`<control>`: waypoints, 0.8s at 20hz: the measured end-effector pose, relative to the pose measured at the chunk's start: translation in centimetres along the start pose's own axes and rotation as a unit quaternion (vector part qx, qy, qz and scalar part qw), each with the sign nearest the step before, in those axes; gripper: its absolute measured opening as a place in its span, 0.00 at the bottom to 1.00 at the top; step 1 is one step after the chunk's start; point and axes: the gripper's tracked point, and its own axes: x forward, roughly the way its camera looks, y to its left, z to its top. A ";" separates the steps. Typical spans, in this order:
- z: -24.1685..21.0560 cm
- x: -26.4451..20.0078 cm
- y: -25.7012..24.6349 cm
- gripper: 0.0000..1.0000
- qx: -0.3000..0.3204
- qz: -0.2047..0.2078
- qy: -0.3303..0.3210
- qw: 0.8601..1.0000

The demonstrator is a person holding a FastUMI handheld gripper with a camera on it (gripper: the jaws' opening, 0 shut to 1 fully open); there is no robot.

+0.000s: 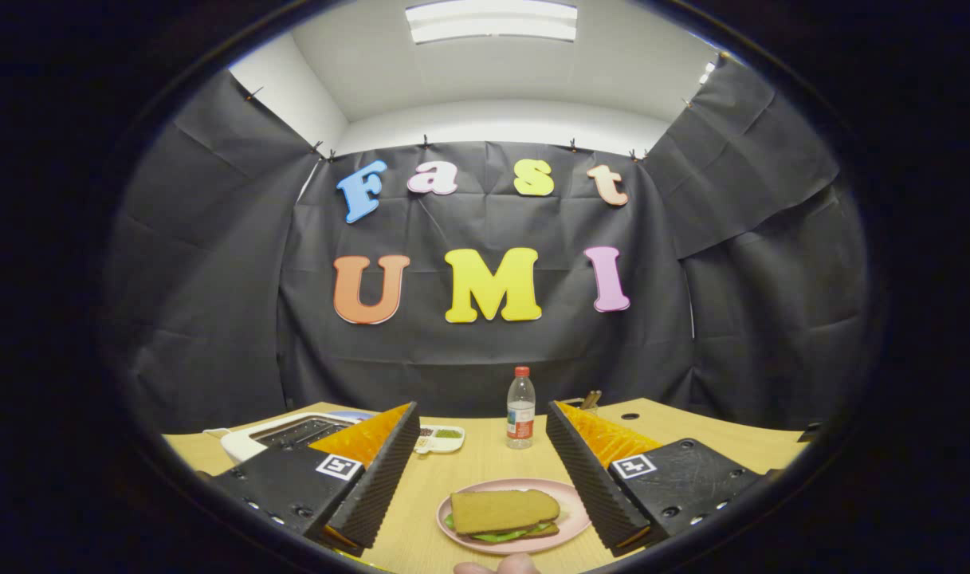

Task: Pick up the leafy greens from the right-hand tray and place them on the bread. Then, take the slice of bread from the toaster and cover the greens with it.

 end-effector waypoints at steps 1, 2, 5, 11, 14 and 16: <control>0.0 0.1 0.1 0.98 0.000 0.002 -0.001 1.000; 0.0 0.0 0.1 0.98 0.000 0.002 -0.002 1.000; 0.0 0.0 0.0 0.98 0.002 0.002 -0.002 1.000; 0.1 0.0 0.1 0.98 0.003 0.002 -0.004 1.000; 0.0 0.0 0.1 0.98 0.002 0.003 -0.004 1.000; 0.1 -0.1 0.0 0.98 0.003 0.003 -0.003 1.000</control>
